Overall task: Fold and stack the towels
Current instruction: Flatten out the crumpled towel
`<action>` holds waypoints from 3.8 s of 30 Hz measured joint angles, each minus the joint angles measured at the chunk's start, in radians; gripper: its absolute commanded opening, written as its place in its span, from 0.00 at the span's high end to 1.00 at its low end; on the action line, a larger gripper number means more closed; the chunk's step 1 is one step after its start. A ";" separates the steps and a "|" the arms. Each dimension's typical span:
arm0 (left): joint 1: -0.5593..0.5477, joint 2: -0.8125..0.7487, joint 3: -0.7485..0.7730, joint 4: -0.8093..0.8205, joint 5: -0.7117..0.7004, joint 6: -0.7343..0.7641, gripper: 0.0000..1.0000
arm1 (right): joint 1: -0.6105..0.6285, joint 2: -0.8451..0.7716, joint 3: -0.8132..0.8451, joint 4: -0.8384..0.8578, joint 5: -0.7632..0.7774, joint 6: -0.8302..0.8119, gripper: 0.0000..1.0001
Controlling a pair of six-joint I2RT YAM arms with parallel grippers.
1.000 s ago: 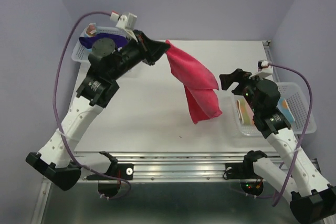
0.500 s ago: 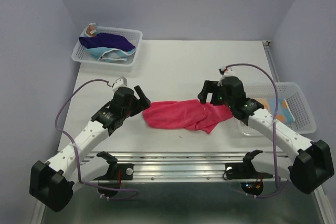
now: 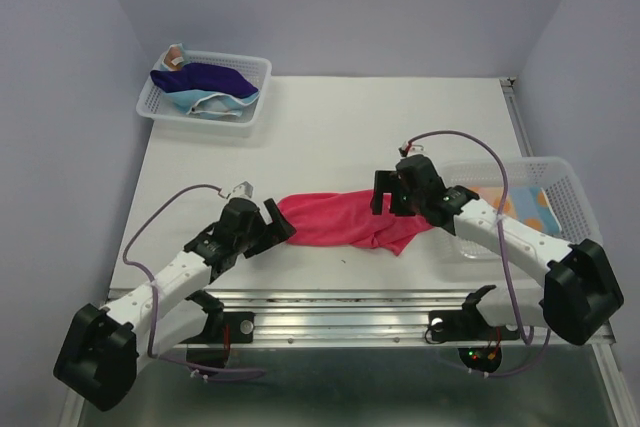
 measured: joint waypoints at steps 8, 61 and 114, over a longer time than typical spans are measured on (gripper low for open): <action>-0.009 0.157 -0.073 0.208 0.106 -0.036 0.23 | 0.000 0.109 -0.001 0.016 0.004 0.013 0.22; -0.022 0.053 -0.033 0.196 0.285 -0.017 1.00 | 0.000 0.154 -0.032 0.036 -0.018 0.029 0.99; -0.027 -0.123 0.996 0.187 0.612 -0.008 1.00 | 0.000 -0.385 0.863 -0.015 -0.578 0.022 0.99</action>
